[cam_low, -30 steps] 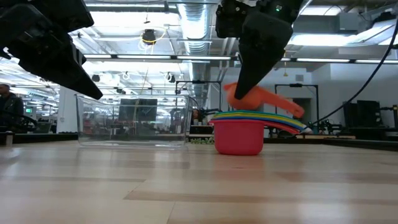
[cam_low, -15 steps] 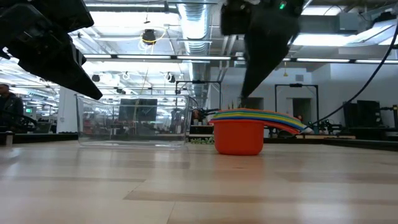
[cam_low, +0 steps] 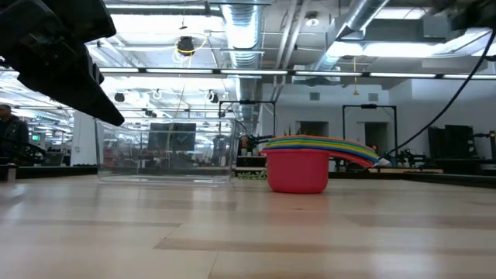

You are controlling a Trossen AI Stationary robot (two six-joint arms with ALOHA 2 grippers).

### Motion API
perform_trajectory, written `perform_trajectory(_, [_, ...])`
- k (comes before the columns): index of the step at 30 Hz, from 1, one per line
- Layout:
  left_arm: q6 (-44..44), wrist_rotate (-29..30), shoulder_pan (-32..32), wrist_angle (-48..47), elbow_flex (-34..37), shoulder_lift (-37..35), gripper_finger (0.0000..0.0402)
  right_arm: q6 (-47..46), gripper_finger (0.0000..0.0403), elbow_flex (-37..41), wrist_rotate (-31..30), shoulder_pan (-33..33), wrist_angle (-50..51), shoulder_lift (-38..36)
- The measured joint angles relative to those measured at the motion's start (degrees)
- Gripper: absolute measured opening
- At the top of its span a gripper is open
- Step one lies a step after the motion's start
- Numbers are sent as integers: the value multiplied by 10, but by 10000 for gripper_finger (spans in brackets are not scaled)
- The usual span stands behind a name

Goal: Nest measuring cups in basket
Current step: Stack the dark blue measuring cup on top of the orange measuring cup

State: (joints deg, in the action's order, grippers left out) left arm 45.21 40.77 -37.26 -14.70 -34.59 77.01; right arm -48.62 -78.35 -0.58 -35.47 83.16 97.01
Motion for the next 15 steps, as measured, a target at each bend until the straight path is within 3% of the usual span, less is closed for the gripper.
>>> perform_trajectory(7, [15, 0, -16, 0, 0, 0, 0, -146, 121, 0, -13, -125, -17, 0])
perform_trajectory(15, [12, 1, -20, 0, 0, 0, 0, -296, 117, 23, -38, -213, -63, 0])
